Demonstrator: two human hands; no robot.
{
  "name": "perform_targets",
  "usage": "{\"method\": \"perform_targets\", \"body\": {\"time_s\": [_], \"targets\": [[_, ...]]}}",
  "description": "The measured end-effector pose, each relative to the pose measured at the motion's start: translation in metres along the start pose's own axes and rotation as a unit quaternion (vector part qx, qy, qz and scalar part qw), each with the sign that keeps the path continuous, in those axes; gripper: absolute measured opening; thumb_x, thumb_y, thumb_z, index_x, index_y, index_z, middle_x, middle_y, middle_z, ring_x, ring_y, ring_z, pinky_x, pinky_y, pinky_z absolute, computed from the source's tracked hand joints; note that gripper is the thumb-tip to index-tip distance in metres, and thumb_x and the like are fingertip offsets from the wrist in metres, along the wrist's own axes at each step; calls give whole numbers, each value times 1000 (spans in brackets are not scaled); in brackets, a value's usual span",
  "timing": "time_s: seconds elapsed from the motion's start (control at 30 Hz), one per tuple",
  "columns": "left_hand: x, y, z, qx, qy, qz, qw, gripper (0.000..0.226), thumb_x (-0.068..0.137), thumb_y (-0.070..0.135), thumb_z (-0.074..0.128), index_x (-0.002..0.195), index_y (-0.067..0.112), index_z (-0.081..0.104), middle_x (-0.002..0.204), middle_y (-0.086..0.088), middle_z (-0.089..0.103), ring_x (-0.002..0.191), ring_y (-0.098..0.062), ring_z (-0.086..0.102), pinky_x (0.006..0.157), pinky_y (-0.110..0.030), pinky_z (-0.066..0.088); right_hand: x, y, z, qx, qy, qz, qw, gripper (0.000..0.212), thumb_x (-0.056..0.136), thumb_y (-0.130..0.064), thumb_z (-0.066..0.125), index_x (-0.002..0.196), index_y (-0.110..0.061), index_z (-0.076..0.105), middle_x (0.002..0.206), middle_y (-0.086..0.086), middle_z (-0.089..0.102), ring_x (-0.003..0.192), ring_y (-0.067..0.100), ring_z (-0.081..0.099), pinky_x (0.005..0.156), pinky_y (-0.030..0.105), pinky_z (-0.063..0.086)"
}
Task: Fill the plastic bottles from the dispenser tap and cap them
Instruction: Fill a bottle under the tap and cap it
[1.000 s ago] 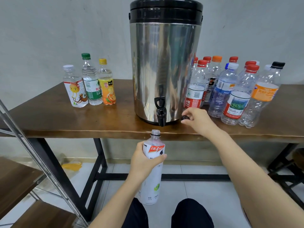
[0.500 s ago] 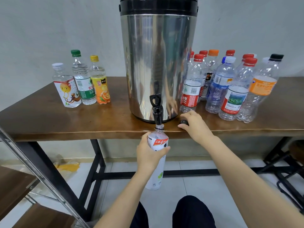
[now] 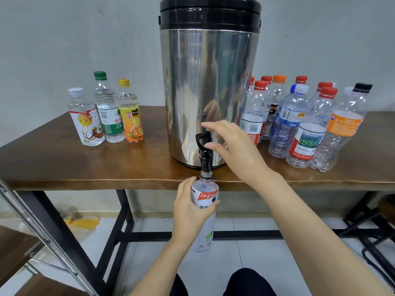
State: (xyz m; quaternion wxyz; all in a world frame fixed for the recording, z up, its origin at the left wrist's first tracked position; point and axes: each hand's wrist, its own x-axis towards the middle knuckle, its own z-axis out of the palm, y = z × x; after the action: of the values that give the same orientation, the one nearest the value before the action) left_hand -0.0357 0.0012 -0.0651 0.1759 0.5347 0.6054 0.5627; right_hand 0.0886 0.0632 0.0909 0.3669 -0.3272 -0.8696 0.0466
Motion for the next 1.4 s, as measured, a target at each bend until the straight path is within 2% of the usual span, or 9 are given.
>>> {"method": "perform_targets", "body": {"time_s": [0.17,0.3,0.43,0.57,0.67,0.83,1.03,1.27,1.4], "targets": [[1,-3,0,2,4,1,1000,80,63,34,92,130,24,50,122,13,53,108,-2,56,81,-3,43,7,-11,3,-59,-9,-3,998,23,93,-13,62,115,-21,60,95,-12,52,91,8,40,73,34,45],[0,-3,2,0,11,2,1000,79,63,36,92,129,27,50,120,15,54,108,-4,57,82,-5,45,1,-10,11,-72,76,-28,994,18,85,-6,70,97,-17,62,85,-13,49,82,4,39,57,19,34],[-1,-1,2,-14,19,1,1000,77,63,33,92,124,35,46,116,20,53,107,6,55,79,-4,44,-25,3,31,-99,164,-81,978,20,71,9,58,78,-10,58,79,0,58,77,18,50,50,31,41],[-1,-2,3,-13,20,5,1000,74,63,34,92,123,34,48,116,17,55,107,5,55,82,-6,46,-44,10,42,-73,187,-69,977,9,86,-18,60,82,-9,61,92,-1,64,86,18,55,56,28,49],[-1,-2,3,-14,15,3,1000,71,64,35,91,124,29,53,117,13,57,106,2,57,81,-7,46,-46,5,42,-63,178,-25,982,44,86,-57,61,84,-13,62,101,-3,62,94,13,51,60,16,42],[-1,1,3,-9,22,9,1000,72,64,32,92,121,34,50,125,12,55,112,7,51,84,-2,40,-46,8,42,-19,195,-2,981,30,92,-43,59,84,-14,64,94,-7,66,90,12,53,64,22,44],[-1,-1,4,3,6,4,1000,76,65,27,91,131,18,53,142,7,46,112,11,48,85,4,35,-43,31,46,-9,216,-57,975,35,99,-38,53,89,-9,70,101,-2,71,83,18,54,70,32,48],[0,-1,2,18,3,10,1000,80,65,34,91,128,34,43,141,4,52,117,-7,54,83,3,38,-42,22,76,118,302,13,946,40,100,-37,51,87,-3,67,103,0,69,88,21,60,77,19,46],[-1,-2,3,22,-1,4,1000,85,65,34,91,137,23,47,141,3,53,115,-6,54,83,4,38,-42,20,77,144,298,23,943,31,97,-32,55,88,-4,66,104,-2,68,91,20,61,79,13,42]]}}
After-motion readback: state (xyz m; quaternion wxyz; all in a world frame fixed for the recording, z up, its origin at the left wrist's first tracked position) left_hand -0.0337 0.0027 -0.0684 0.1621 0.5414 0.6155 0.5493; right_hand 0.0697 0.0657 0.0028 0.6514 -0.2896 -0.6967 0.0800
